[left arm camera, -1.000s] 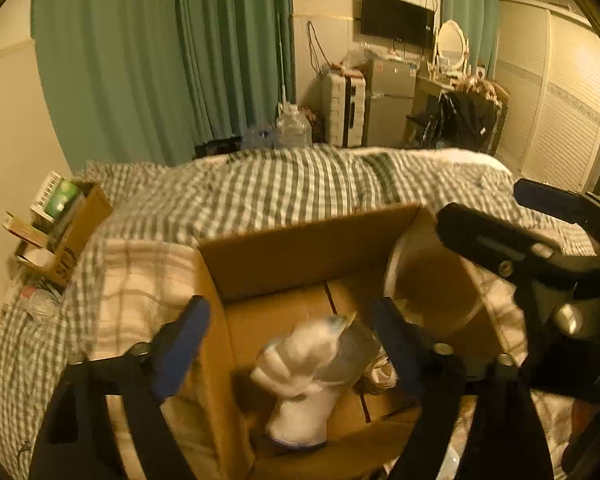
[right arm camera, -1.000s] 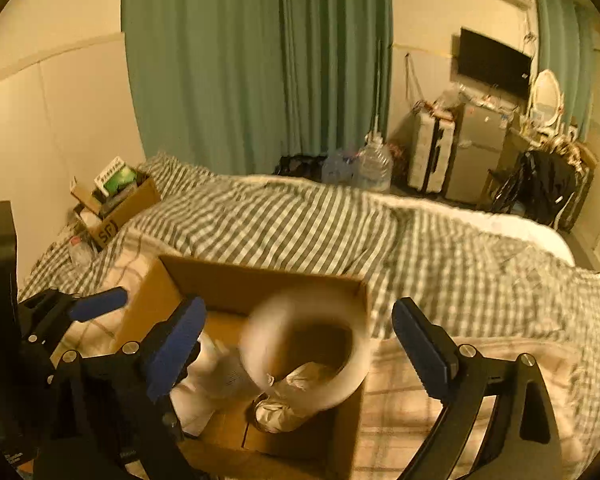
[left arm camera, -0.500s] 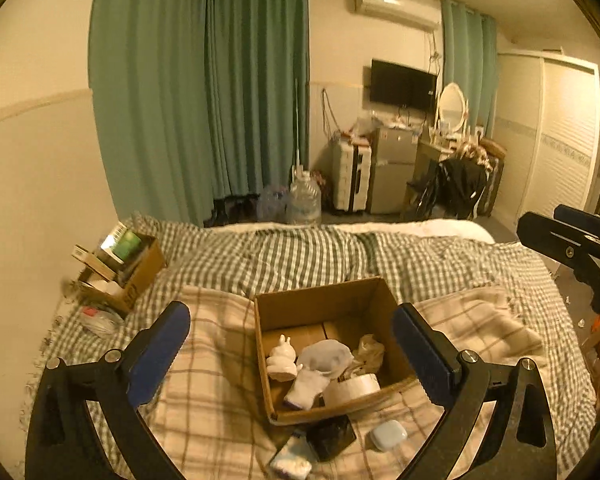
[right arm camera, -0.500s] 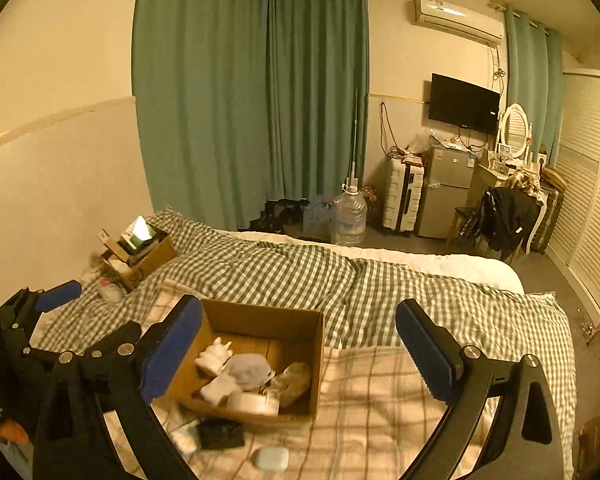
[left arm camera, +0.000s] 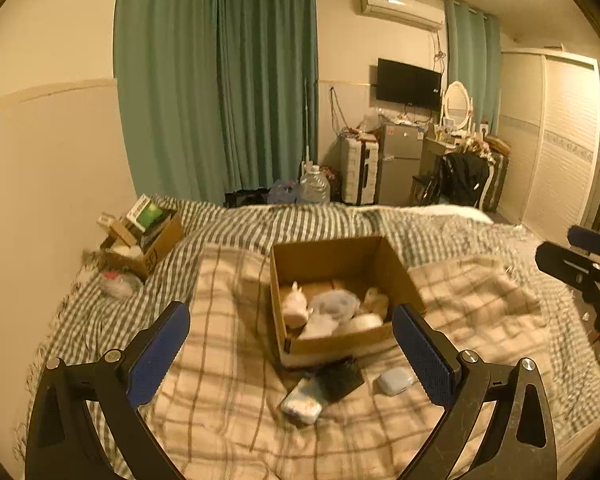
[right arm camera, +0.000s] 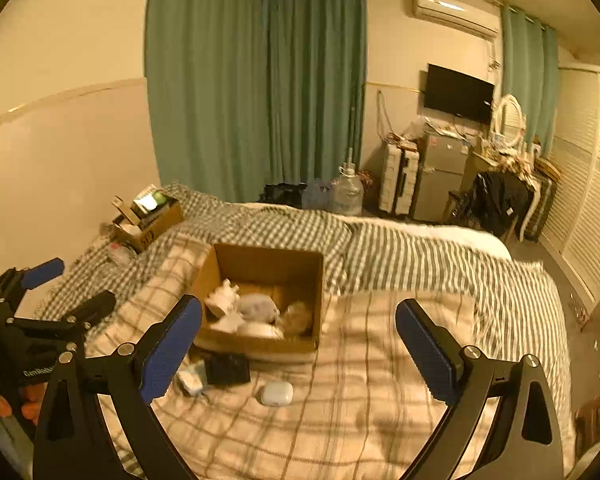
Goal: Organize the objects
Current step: 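Grasp the white earbud case with the right gripper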
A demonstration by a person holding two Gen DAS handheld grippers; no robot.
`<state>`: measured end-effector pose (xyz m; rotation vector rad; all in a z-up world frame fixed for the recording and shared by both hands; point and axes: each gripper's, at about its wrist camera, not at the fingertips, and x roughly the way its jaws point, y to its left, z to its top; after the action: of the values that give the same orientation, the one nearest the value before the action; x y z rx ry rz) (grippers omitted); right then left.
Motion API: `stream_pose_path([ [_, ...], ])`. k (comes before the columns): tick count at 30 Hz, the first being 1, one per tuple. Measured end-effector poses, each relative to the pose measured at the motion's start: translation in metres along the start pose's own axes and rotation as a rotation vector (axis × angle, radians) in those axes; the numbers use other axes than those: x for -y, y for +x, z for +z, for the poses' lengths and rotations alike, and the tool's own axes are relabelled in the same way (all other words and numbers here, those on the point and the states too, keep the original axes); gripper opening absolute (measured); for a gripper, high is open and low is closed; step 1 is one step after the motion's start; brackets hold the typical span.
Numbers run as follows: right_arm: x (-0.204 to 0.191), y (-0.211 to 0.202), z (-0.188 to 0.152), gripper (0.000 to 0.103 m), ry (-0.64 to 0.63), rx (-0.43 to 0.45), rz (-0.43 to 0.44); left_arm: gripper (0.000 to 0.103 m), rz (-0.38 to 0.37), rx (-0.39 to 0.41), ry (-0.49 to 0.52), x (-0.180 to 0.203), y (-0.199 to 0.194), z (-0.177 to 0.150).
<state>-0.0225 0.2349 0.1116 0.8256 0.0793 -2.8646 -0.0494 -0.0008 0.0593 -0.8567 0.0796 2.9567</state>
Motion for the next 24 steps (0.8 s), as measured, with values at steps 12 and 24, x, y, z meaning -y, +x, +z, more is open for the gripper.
stream_pose_path([
  [12,0.001,0.113,-0.090,0.098,0.061,-0.217,-0.030,0.103,0.032,-0.159,0.001,0.002,0.091,-0.087],
  [24,-0.028,0.198,-0.124,0.096,-0.069,-0.387,-0.015,0.103,-0.010,-0.369,-0.016,-0.010,0.147,-0.136],
])
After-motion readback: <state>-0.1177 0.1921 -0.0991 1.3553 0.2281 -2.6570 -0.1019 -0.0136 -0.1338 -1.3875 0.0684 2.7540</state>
